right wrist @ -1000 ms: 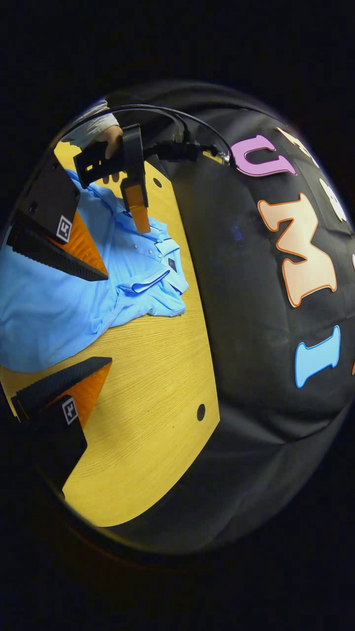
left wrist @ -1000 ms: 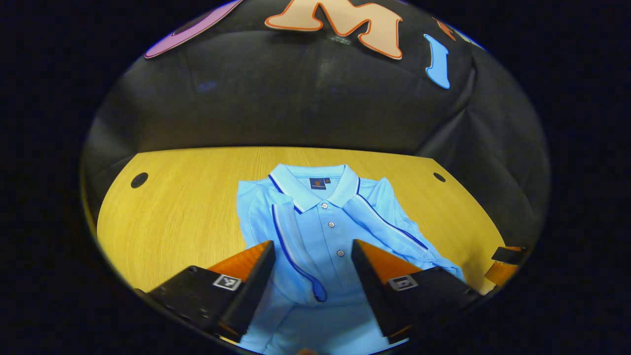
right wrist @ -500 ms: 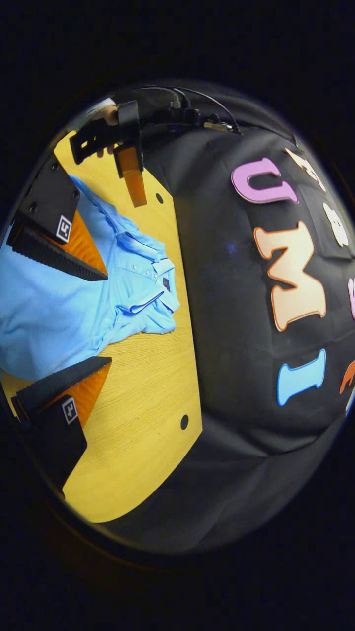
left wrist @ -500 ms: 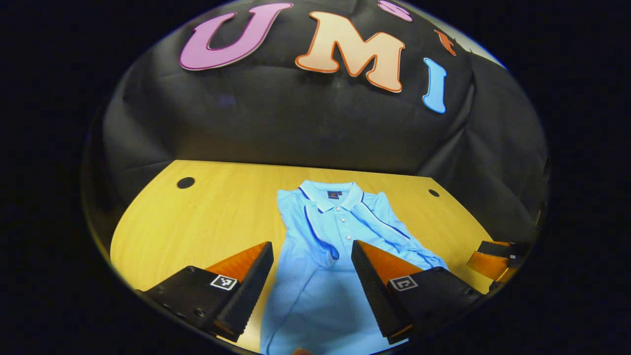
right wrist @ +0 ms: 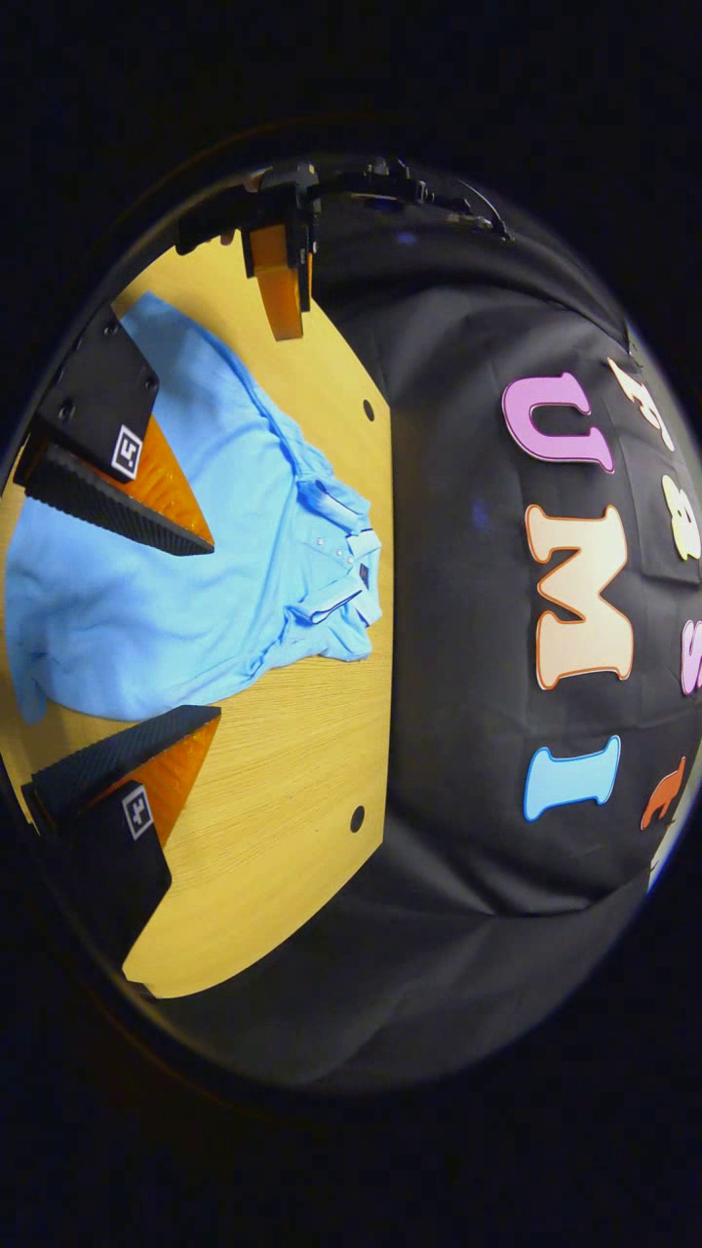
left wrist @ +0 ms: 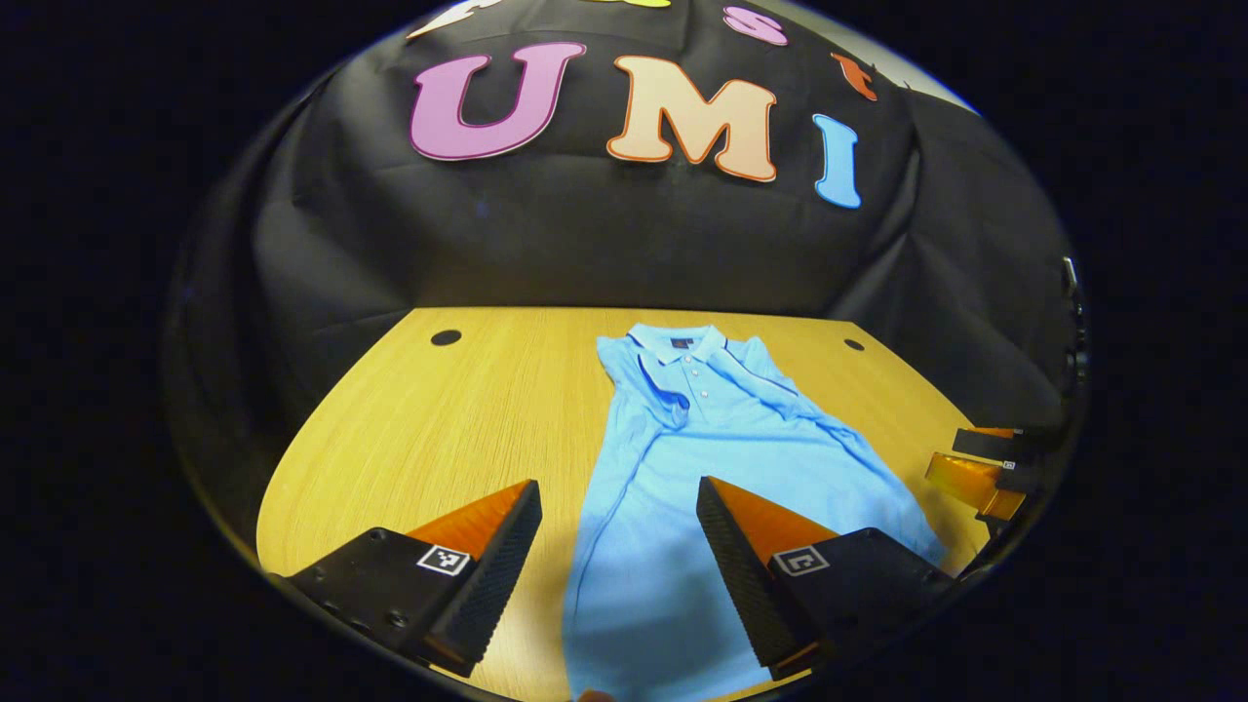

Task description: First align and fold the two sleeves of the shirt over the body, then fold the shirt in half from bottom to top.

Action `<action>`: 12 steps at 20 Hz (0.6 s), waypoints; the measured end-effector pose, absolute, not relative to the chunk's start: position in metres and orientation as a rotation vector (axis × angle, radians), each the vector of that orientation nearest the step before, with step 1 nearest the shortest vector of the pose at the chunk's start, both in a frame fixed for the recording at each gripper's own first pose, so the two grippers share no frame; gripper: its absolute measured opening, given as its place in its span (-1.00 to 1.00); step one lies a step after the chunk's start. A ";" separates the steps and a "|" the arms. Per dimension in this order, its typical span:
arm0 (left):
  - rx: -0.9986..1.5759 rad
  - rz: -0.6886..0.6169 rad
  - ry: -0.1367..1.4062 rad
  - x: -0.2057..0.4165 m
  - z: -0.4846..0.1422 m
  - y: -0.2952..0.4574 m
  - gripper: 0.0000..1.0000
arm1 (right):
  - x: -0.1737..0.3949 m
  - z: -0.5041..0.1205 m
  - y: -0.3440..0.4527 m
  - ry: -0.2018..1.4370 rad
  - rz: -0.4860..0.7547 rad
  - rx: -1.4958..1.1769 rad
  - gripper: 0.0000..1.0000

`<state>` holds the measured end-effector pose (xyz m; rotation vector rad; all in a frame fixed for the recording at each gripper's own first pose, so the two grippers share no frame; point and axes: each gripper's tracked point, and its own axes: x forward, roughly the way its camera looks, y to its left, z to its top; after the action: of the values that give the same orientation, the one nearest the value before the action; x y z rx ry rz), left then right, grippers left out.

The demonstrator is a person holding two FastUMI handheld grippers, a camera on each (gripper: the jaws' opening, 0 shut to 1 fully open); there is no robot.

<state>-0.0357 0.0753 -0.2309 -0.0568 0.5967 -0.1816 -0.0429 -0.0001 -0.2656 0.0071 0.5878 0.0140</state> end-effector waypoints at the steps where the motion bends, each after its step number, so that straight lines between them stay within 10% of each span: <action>1: -0.062 -0.187 0.613 -0.051 -0.237 0.074 0.92 | -0.051 -0.271 -0.003 0.597 0.009 0.002 0.95; 12: 0.032 -0.159 0.779 -0.150 -0.320 0.081 0.94 | -0.154 -0.359 -0.019 0.852 -0.012 -0.088 0.86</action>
<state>-0.1504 0.0813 -0.3199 0.0324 0.7790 -0.1589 -0.1539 -0.0186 -0.3591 -0.0876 0.8520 -0.0122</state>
